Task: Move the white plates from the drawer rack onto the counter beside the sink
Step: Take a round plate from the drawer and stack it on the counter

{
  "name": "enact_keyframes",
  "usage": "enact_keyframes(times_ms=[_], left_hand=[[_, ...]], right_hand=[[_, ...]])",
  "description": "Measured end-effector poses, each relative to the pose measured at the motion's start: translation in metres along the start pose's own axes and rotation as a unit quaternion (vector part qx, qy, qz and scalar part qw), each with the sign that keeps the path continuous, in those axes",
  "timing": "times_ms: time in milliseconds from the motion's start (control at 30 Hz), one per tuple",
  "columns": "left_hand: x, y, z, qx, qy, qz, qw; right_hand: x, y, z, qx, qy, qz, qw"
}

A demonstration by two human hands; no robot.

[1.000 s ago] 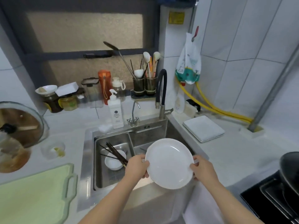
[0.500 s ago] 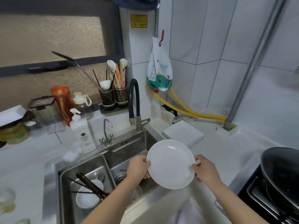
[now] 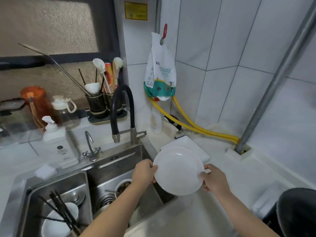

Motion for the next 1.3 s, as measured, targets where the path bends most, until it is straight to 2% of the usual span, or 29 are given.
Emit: enact_keyframes(times_ms=[100,267,433,600,1033,1300], left_hand=[[0.011,0.007,0.021,0.013,0.004,0.022,1.000],[0.023,0.027,0.070,-0.012,0.005,0.010,1.000],[0.023,0.053,0.120,-0.072,-0.054,-0.072,0.993],[0.027,0.078,0.160,-0.127,-0.070,-0.075,0.987],[0.028,0.103,0.204,-0.153,0.012,0.078,0.985],[0.025,0.106,0.213,-0.137,0.026,0.101,0.985]], right_hand=[[0.002,-0.002,0.023,0.003,0.020,0.031,0.999],[0.001,0.000,0.061,0.005,0.047,0.071,0.996],[0.004,0.006,0.092,0.009,0.086,0.090,0.992],[0.011,0.014,0.123,0.019,0.097,0.054,0.994],[0.036,0.036,0.160,0.012,0.150,0.001,0.989],[0.045,0.042,0.164,0.016,0.173,0.001,0.985]])
Point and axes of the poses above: each hand's wrist, its own z-axis towards the middle knuckle, its own y-axis out of the palm, x = y × z, the point moved 7 cm from there along z, towards the middle knuckle, and after that the axes turned 2 degrees about -z, right-handed, at the moved point
